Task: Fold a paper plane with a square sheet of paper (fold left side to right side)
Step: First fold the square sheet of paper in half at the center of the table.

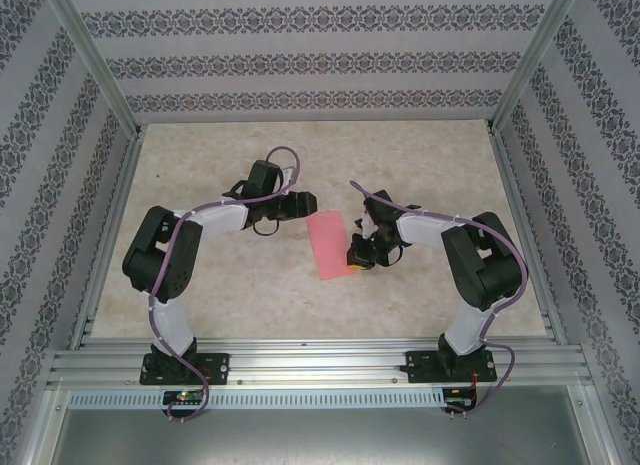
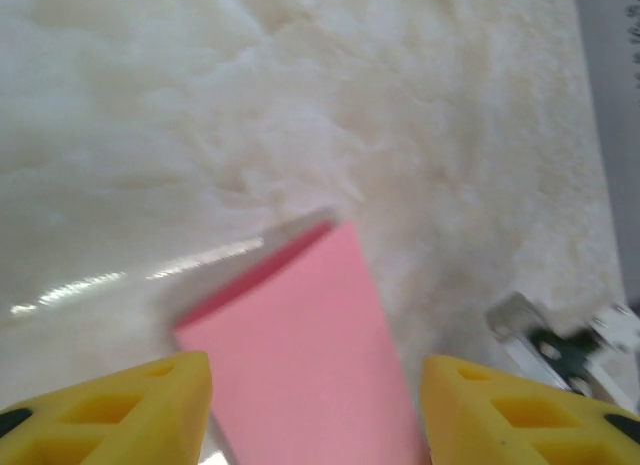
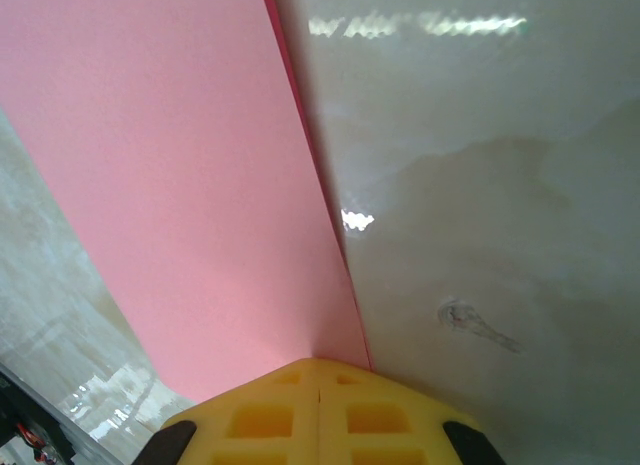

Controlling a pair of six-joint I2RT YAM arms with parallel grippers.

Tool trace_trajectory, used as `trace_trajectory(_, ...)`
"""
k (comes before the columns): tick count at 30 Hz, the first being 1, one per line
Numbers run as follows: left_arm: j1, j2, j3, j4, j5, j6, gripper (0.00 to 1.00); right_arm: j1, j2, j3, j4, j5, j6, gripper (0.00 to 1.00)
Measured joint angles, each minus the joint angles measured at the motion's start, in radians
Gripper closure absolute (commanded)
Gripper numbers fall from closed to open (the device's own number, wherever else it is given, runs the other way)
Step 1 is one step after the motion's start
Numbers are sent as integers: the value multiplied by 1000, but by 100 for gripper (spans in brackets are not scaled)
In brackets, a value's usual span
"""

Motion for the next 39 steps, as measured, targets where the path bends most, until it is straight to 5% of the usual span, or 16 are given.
trace_trajectory(10,-115,35,-90,62,50,-53,42,0,7,9,-12,0,0,95)
trace_trajectory(26,-95,84,-67,79,15,-56,40,5,8,11,-15,2,0,95)
trace_trajectory(39,-13,206,138,-11,-31,-13,39,6,6,12,-17,4,0,95)
